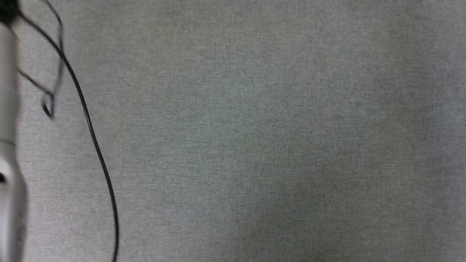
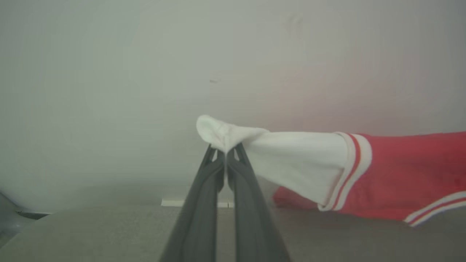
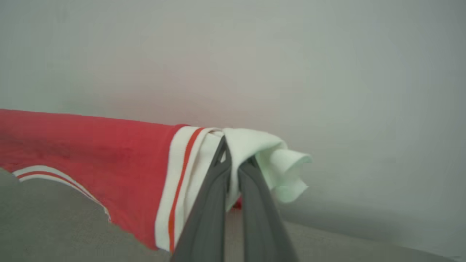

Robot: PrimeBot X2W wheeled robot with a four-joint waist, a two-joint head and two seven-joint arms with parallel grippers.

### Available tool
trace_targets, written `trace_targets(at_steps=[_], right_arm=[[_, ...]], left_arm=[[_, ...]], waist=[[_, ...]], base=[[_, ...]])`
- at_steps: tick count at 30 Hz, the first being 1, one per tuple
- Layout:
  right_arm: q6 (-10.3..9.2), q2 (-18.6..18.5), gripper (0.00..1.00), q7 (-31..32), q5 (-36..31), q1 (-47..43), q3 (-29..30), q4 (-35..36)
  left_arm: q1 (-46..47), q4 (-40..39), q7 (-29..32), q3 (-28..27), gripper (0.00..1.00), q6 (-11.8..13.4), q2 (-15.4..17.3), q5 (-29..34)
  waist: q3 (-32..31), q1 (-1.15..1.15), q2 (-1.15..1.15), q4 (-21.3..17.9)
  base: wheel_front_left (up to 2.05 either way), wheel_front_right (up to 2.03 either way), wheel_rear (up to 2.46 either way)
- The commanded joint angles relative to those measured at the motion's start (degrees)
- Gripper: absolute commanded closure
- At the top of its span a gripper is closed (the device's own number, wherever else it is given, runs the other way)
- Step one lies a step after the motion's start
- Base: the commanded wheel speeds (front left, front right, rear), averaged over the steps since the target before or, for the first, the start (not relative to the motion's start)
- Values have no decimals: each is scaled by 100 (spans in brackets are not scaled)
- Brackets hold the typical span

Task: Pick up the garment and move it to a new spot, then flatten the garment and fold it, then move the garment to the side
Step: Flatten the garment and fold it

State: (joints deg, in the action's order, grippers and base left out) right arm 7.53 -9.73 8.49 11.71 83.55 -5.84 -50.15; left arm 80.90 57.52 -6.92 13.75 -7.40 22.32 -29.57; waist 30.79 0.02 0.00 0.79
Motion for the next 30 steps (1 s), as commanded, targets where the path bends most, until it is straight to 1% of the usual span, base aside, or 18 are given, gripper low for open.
trace_targets(at_steps=[1,7,9,10,14,17,21,24,27,30], right_arm=[[-8,0,100,-97,106,-299,-66,-70],[-8,-136,100,-363,598,-1599,-407,-178],[-8,-205,100,-444,778,-2042,-495,-103],[-8,-205,100,-444,778,-2042,-495,-103],[-9,-408,100,-646,1127,-3044,-546,104],[-10,-534,100,-742,1339,-3715,-553,313],[-11,-703,100,-789,1531,-4571,-470,648],[-12,-769,100,-769,1599,-5162,-373,940],[-13,-815,100,-688,1583,-5771,-234,1236],[-18,-761,100,-582,1538,-6394,-49,1552]], left_arm=[[-285,17,-55,70,100,-5,-94,-134],[-1629,-162,-236,393,100,-3,-143,-852],[-2058,-290,-318,489,100,-3,-91,-1085],[-2058,-290,-318,489,100,-3,-91,-1085],[-2930,-538,-523,651,100,-3,-4,-1406],[-3525,-735,-685,633,100,0,110,-1577],[-4263,-1002,-795,539,100,2,179,-1670],[-4806,-1220,-819,422,100,81,217,-1673],[-5362,-1503,-833,347,100,211,269,-1647],[-5943,-1807,-835,321,100,373,281,-1655]], waist=[[-76,-2,0,21],[-386,-2,0,64],[-485,-2,0,71],[-485,-2,0,71],[-765,-2,0,116],[-1037,-2,0,97],[-1432,-2,0,125],[-1753,-2,0,138],[-2056,-2,0,140],[-2330,-2,0,147]], base=[[0,0,0],[0,0,0],[0,0,0],[0,0,0],[0,0,0],[0,0,0],[0,0,0],[0,0,0],[0,0,0],[0,0,0]])
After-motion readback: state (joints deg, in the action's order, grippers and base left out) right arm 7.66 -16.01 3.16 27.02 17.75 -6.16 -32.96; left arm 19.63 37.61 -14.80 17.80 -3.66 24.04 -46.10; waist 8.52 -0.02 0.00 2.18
